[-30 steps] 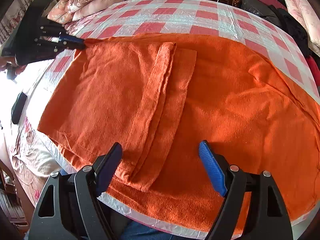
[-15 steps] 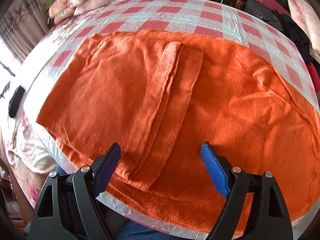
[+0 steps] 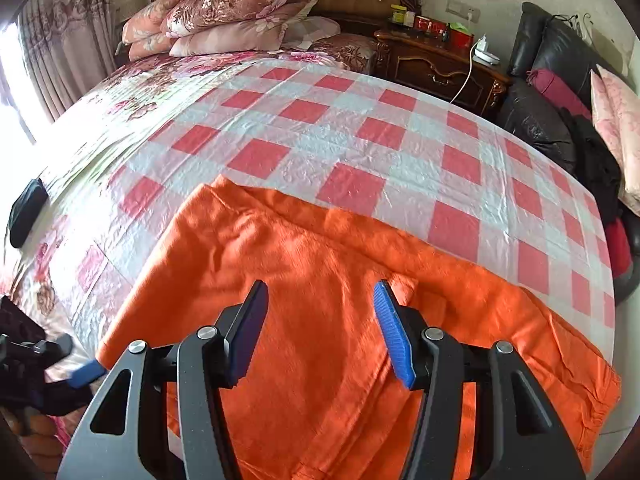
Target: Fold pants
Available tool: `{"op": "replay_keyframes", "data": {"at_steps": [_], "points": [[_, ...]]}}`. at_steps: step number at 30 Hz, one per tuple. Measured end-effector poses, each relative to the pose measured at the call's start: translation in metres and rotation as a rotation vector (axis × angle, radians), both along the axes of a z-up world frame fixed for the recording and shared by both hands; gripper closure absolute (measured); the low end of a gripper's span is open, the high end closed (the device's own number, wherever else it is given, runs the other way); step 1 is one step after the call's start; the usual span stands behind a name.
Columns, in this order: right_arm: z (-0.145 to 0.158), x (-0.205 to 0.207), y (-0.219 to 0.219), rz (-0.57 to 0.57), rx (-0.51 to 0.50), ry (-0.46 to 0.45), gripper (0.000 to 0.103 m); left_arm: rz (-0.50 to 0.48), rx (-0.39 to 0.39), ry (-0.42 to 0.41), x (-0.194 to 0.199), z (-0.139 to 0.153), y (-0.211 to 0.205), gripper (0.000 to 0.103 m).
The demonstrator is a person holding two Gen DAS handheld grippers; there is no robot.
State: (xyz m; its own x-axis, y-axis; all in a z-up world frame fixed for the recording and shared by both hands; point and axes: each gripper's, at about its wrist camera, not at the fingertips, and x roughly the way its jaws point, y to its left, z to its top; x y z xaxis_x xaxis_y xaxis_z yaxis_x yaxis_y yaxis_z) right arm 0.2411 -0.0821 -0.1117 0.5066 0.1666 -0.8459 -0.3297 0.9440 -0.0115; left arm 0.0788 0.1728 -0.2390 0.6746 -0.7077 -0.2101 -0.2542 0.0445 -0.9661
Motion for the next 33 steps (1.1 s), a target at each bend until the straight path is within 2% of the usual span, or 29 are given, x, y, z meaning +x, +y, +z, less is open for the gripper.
{"op": "replay_keyframes", "data": {"at_steps": [1, 7, 11, 13, 16, 19, 22, 24, 29, 31, 33], "points": [[0.0, 0.001, 0.002, 0.004, -0.007, -0.001, 0.049, 0.007, 0.0, 0.016, -0.001, -0.004, -0.002, 0.06], [0.003, 0.008, 0.017, 0.057, -0.059, -0.028, 0.049, 0.057, -0.072, -0.017, 0.001, -0.008, 0.0, 0.06], [0.004, 0.018, 0.039, 0.143, -0.109, -0.065, 0.049, 0.076, -0.052, 0.011, 0.006, -0.012, 0.0, 0.057], [0.003, 0.023, 0.052, 0.197, -0.127, -0.079, 0.049, 0.087, -0.022, -0.014, 0.003, -0.005, -0.003, 0.052], [-0.001, 0.036, 0.075, 0.295, -0.152, -0.086, 0.049, 0.098, 0.079, -0.01, 0.005, 0.006, -0.006, 0.051], [-0.007, 0.05, 0.099, 0.404, -0.147, -0.071, 0.049, 0.107, 0.114, -0.011, 0.003, 0.004, -0.01, 0.058], [-0.017, 0.063, 0.117, 0.49, -0.111, -0.007, 0.049, 0.107, 0.09, -0.004, 0.002, -0.001, -0.009, 0.065], [-0.024, 0.069, 0.124, 0.518, -0.133, 0.011, 0.055, 0.108, 0.079, 0.0, -0.004, -0.005, -0.006, 0.066], [-0.034, 0.073, 0.128, 0.561, -0.131, 0.072, 0.091, 0.1, 0.125, 0.002, -0.008, -0.003, -0.008, 0.068], [-0.035, 0.075, 0.127, 0.559, -0.112, 0.094, 0.101, 0.094, 0.149, -0.007, -0.003, 0.004, -0.009, 0.068], [-0.037, 0.078, 0.126, 0.551, -0.106, 0.106, 0.102, 0.099, 0.14, -0.021, -0.002, 0.006, -0.009, 0.066]]}}
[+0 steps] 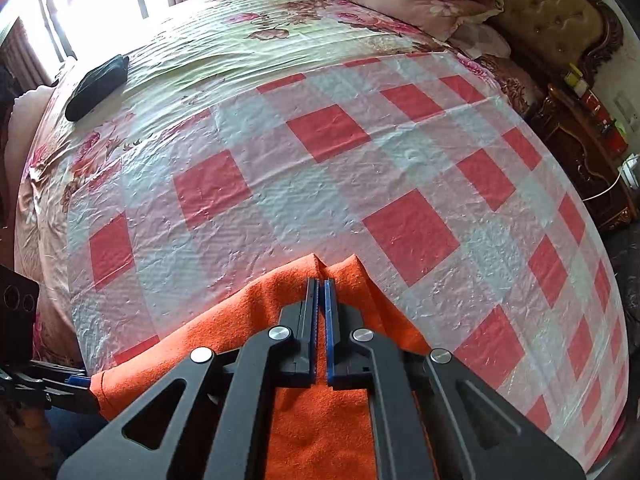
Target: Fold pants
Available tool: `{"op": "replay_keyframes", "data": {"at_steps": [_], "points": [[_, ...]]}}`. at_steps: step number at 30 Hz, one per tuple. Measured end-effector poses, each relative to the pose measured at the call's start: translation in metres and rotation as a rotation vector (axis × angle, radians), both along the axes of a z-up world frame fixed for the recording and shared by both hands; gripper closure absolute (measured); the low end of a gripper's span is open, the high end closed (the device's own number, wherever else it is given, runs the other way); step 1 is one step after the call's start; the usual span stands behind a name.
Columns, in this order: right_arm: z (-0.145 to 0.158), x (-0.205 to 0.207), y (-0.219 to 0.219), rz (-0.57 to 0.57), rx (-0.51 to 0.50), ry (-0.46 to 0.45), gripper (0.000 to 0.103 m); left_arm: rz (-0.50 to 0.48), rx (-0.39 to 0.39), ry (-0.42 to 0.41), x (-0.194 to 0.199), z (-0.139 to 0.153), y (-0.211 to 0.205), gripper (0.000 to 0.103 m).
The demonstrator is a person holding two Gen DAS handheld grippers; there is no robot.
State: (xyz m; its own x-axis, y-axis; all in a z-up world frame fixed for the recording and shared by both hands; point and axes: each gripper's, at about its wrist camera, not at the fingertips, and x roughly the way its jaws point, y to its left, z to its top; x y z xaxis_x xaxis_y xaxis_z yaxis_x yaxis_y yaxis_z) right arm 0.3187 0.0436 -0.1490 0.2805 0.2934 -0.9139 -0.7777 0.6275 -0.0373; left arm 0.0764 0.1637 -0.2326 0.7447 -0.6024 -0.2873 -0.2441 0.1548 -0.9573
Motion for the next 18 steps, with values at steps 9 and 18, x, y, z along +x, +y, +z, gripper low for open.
{"op": "replay_keyframes", "data": {"at_steps": [9, 18], "points": [[-0.007, 0.002, 0.004, -0.038, -0.023, -0.035, 0.102, 0.087, -0.147, 0.002, 0.002, -0.008, 0.003, 0.057], [-0.01, 0.008, -0.003, -0.136, -0.113, -0.111, 0.103, 0.204, -0.222, 0.009, -0.025, -0.021, 0.018, 0.086]]}}
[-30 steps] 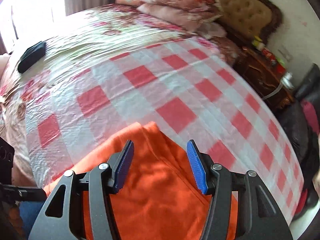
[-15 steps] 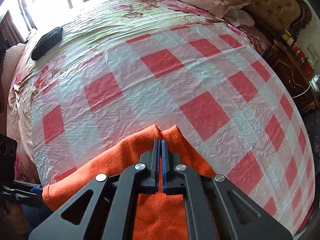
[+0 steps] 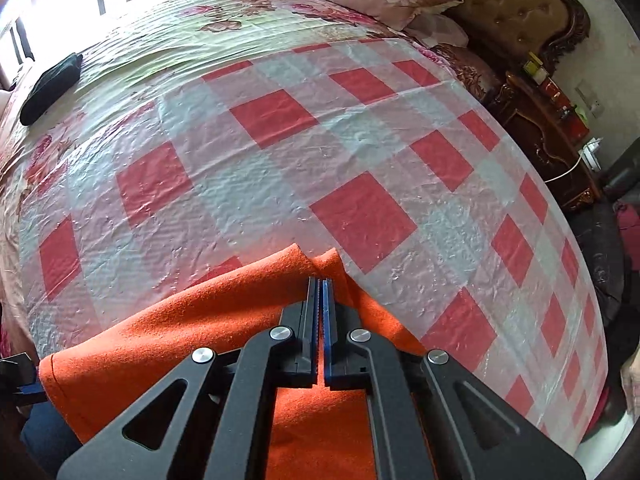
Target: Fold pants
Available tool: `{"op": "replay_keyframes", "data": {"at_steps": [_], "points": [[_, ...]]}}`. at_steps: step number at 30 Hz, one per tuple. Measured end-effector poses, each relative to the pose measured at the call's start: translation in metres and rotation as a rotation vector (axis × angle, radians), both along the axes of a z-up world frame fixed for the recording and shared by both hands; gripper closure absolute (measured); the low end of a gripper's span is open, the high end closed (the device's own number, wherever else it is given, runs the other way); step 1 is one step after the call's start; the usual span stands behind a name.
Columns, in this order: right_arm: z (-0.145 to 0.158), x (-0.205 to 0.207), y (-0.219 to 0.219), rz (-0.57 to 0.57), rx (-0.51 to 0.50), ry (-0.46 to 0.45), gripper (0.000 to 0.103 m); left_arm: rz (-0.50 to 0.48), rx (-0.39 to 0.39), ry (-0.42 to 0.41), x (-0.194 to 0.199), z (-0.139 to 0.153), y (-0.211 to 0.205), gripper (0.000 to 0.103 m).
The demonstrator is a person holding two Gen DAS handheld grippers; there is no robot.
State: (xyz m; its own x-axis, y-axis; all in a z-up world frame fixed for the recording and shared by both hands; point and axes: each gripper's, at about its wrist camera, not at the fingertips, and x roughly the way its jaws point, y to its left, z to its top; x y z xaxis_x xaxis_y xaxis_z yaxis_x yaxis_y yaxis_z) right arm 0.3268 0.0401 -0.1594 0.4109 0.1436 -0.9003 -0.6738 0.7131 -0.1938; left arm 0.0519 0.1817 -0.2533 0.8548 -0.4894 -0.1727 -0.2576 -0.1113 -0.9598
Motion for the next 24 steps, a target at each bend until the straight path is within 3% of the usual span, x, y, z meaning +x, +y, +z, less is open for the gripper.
{"op": "replay_keyframes", "data": {"at_steps": [3, 5, 7, 8, 10, 12, 13, 14, 17, 19, 22, 24], "points": [[0.002, 0.003, -0.004, -0.027, 0.003, -0.024, 0.103, -0.003, 0.038, 0.005, -0.004, 0.002, 0.004, 0.086], [0.004, 0.004, -0.004, -0.014, 0.03, -0.004, 0.103, -0.015, 0.08, 0.004, -0.005, 0.006, 0.007, 0.076], [0.004, 0.007, -0.004, -0.026, 0.04, 0.001, 0.103, -0.032, 0.148, -0.006, 0.0, 0.017, 0.01, 0.073], [0.004, 0.008, -0.004, -0.032, 0.049, 0.004, 0.103, -0.059, 0.238, -0.005, 0.001, 0.026, 0.008, 0.072], [0.005, 0.011, -0.004, -0.039, 0.075, 0.009, 0.103, -0.103, 0.488, 0.001, 0.0, 0.052, 0.004, 0.068], [0.006, 0.015, -0.006, -0.059, 0.085, 0.003, 0.103, -0.151, 0.694, 0.031, 0.004, 0.07, -0.003, 0.052], [0.008, 0.017, -0.01, -0.078, 0.099, -0.004, 0.103, -0.169, 0.772, 0.019, 0.009, 0.078, -0.007, 0.039], [0.011, 0.019, -0.015, -0.104, 0.118, -0.005, 0.102, -0.213, 0.84, 0.0, 0.016, 0.084, -0.011, 0.036], [0.03, 0.017, -0.06, -0.26, 0.243, 0.012, 0.1, -0.329, 1.032, -0.019, 0.041, 0.093, -0.023, 0.036], [0.039, -0.002, -0.101, -0.38, 0.308, 0.021, 0.099, -0.417, 1.114, -0.016, 0.058, 0.093, -0.03, 0.039], [0.039, -0.053, -0.167, -0.517, 0.34, 0.019, 0.099, -0.536, 1.118, -0.042, 0.071, 0.088, -0.034, 0.053], [0.035, -0.095, -0.221, -0.637, 0.269, -0.058, 0.098, -0.628, 1.133, -0.045, 0.076, 0.081, -0.04, 0.06]]}}
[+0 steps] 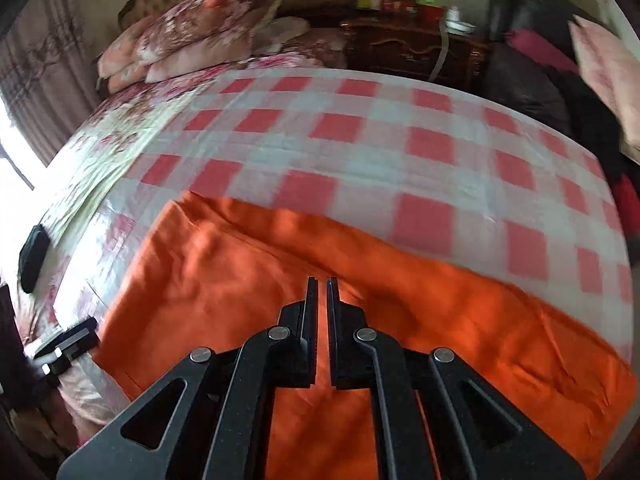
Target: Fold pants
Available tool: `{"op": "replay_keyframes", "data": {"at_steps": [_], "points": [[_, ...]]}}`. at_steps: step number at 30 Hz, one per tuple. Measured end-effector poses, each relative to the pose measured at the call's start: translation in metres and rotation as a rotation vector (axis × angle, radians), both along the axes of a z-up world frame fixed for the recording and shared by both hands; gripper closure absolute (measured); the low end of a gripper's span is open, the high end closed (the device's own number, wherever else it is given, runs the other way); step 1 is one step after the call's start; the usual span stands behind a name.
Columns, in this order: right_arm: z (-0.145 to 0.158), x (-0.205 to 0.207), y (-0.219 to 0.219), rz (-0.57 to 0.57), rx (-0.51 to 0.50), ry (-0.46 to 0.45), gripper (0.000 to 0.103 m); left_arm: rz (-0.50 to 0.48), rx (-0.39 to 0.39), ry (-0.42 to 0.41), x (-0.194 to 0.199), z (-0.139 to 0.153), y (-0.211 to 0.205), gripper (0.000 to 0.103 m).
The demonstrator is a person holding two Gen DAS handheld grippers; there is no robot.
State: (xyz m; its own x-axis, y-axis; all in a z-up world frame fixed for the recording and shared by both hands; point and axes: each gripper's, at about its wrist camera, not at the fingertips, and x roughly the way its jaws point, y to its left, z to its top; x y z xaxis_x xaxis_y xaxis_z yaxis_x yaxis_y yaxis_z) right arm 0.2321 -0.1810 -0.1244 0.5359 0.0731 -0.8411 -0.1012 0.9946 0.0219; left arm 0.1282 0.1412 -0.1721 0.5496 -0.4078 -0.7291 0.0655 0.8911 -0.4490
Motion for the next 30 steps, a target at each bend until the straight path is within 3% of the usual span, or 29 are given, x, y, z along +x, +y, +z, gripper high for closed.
{"op": "replay_keyframes", "data": {"at_steps": [2, 3, 4, 5, 7, 9, 10, 11, 20, 21, 22, 23, 24, 25, 26, 28, 30], "points": [[-0.008, -0.031, -0.064, -0.179, -0.065, 0.007, 0.094, -0.016, 0.002, 0.001, -0.001, -0.002, -0.002, 0.067], [-0.011, -0.05, -0.107, -0.297, -0.08, 0.015, 0.094, -0.026, -0.029, 0.019, 0.001, -0.004, -0.001, 0.072], [-0.014, -0.064, -0.143, -0.393, -0.084, 0.02, 0.091, -0.033, -0.06, 0.042, 0.002, -0.008, 0.0, 0.084], [-0.018, -0.073, -0.167, -0.452, -0.092, 0.032, 0.09, -0.031, -0.066, 0.046, 0.002, -0.008, 0.0, 0.085], [-0.031, -0.088, -0.213, -0.529, -0.119, 0.066, 0.09, -0.035, -0.046, 0.038, -0.001, -0.01, -0.004, 0.089], [-0.038, -0.091, -0.235, -0.517, -0.103, 0.034, 0.089, -0.008, -0.071, 0.05, -0.001, -0.011, -0.003, 0.09], [-0.038, -0.088, -0.238, -0.499, -0.11, 0.023, 0.081, 0.012, -0.096, 0.059, -0.002, -0.012, -0.001, 0.091], [-0.039, -0.085, -0.238, -0.486, -0.118, 0.018, 0.08, 0.029, -0.113, 0.065, -0.004, -0.012, 0.001, 0.092], [-0.039, -0.052, -0.249, -0.416, -0.161, -0.037, 0.08, 0.127, -0.117, 0.087, -0.032, -0.011, -0.016, 0.093], [-0.039, -0.052, -0.253, -0.427, -0.165, -0.04, 0.077, 0.134, -0.116, 0.092, -0.035, -0.01, -0.019, 0.092], [-0.039, -0.052, -0.256, -0.439, -0.17, -0.04, 0.067, 0.141, -0.111, 0.092, -0.037, -0.009, -0.021, 0.091], [-0.038, -0.052, -0.259, -0.456, -0.172, -0.032, 0.059, 0.153, -0.109, 0.089, -0.038, -0.007, -0.021, 0.085], [-0.035, -0.053, -0.26, -0.469, -0.173, -0.024, 0.059, 0.162, -0.111, 0.083, -0.04, -0.005, -0.02, 0.078], [-0.028, -0.057, -0.259, -0.487, -0.184, -0.028, 0.058, 0.172, -0.097, 0.076, -0.042, -0.002, -0.017, 0.062], [-0.019, -0.063, -0.254, -0.497, -0.195, -0.051, 0.054, 0.193, -0.04, 0.051, -0.042, 0.007, -0.015, 0.055], [0.005, -0.077, -0.234, -0.47, -0.193, -0.121, 0.054, 0.142, 0.041, -0.014, -0.034, 0.026, -0.018, 0.055], [0.025, -0.083, -0.19, -0.351, -0.067, -0.157, 0.053, 0.075, 0.157, -0.051, -0.011, 0.043, -0.027, 0.069]]}}
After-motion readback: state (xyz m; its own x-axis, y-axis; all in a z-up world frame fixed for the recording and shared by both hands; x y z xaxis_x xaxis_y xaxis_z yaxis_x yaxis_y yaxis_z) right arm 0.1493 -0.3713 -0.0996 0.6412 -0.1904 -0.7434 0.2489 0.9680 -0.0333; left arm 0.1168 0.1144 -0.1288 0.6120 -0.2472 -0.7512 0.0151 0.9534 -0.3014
